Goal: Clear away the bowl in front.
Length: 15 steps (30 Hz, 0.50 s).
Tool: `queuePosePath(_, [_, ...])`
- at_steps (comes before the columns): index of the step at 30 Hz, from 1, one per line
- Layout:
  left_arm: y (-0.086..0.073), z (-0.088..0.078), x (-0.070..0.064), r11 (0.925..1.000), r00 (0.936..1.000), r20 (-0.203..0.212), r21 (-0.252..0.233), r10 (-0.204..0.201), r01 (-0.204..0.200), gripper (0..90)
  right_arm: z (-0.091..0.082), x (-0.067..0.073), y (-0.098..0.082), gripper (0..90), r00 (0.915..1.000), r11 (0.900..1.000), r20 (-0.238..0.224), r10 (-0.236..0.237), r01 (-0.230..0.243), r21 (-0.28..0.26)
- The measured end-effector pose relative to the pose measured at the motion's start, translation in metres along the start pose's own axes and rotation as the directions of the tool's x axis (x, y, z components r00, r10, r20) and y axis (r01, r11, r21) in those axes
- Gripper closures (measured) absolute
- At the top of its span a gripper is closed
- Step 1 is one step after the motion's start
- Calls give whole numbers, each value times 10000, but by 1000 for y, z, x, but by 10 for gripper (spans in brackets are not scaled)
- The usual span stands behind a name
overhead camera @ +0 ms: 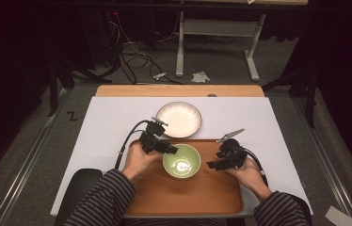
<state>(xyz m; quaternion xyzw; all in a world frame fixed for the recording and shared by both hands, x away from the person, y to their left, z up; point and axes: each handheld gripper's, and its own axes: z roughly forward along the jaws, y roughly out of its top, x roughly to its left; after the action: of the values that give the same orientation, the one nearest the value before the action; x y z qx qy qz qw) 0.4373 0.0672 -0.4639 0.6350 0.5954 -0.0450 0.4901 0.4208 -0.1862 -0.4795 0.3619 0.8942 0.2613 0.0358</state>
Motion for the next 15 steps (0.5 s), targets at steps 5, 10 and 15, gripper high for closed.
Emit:
queuePosePath(5, [5,-8,1,9997,10000,78,-254,-45,47,522,0,0,0,398,9999,9999,9,149,-149,19])
queuePosePath(10, [7,-19,0,9981,9999,92,-607,67,-61,521,-1,0,0,398,10000,10000,19,50,-50,27])
queuePosePath(15, [18,-36,9,9926,9998,45,-1199,-206,210,518,-1,-1,0,398,10000,10000,-5,91,-91,12])
